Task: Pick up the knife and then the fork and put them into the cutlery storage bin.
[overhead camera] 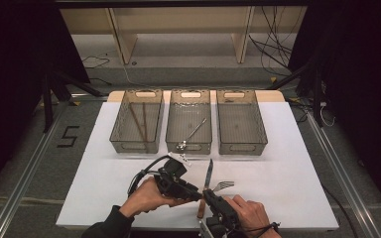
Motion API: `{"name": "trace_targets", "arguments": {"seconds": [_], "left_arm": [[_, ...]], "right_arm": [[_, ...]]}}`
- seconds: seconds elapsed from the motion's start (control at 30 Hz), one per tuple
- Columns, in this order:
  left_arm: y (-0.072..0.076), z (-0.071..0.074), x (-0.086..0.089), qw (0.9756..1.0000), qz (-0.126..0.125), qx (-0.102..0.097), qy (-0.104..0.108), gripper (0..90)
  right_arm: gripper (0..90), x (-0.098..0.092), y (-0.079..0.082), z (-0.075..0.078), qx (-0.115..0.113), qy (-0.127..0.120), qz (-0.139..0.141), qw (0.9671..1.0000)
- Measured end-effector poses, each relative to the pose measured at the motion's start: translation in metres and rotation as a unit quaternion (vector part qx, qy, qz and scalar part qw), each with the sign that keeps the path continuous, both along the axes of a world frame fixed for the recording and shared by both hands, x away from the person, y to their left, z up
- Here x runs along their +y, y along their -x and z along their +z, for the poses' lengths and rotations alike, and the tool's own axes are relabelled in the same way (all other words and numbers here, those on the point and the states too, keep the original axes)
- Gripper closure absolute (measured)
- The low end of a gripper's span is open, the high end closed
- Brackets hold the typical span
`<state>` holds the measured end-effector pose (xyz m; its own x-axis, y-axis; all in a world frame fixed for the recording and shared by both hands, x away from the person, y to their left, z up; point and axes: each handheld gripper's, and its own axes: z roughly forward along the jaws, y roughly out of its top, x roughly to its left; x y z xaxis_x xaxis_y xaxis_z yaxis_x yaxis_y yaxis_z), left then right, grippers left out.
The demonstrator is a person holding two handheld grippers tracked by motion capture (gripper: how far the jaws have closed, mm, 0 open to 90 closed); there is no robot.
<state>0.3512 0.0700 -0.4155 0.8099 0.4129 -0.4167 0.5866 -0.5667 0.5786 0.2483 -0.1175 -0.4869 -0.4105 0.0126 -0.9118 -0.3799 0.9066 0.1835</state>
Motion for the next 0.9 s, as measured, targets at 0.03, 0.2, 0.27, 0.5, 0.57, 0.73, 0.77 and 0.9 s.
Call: {"name": "trace_targets", "arguments": {"seconds": [0.03, 0.2, 0.27, 0.5, 0.57, 0.73, 0.77, 0.9], "left_arm": [[0.000, 0.002, 0.002, 1.0000, 0.002, -0.004, 0.003, 60.9], [-0.002, 0.015, 0.018, 0.9986, 0.028, -0.026, 0.036, 49.4], [-0.002, 0.020, 0.027, 0.9974, 0.041, -0.036, 0.047, 46.1], [0.000, 0.033, 0.053, 0.9901, 0.080, -0.087, 0.076, 35.7], [0.001, 0.032, 0.059, 0.9880, 0.092, -0.096, 0.078, 31.9], [0.001, 0.019, 0.071, 0.9820, 0.119, -0.123, 0.080, 25.5], [0.001, 0.016, 0.073, 0.9805, 0.123, -0.128, 0.083, 24.7], [0.001, 0.005, 0.083, 0.9734, 0.146, -0.154, 0.086, 23.4]], "right_arm": [[79.8, 0.000, -0.001, 0.001, -0.002, 0.001, 0.001, 1.0000], [80.0, -0.003, -0.002, 0.004, 0.007, 0.000, -0.005, 1.0000], [80.1, -0.004, -0.002, 0.006, 0.017, -0.003, -0.009, 0.9998], [80.1, -0.016, -0.011, 0.021, 0.064, -0.034, -0.052, 0.9960], [80.1, -0.022, -0.017, 0.027, 0.081, -0.053, -0.069, 0.9929], [80.1, -0.038, -0.035, 0.049, 0.144, -0.127, -0.111, 0.9751], [80.1, -0.041, -0.039, 0.054, 0.158, -0.146, -0.120, 0.9691], [80.2, -0.053, -0.057, 0.075, 0.217, -0.217, -0.138, 0.9417]]}}
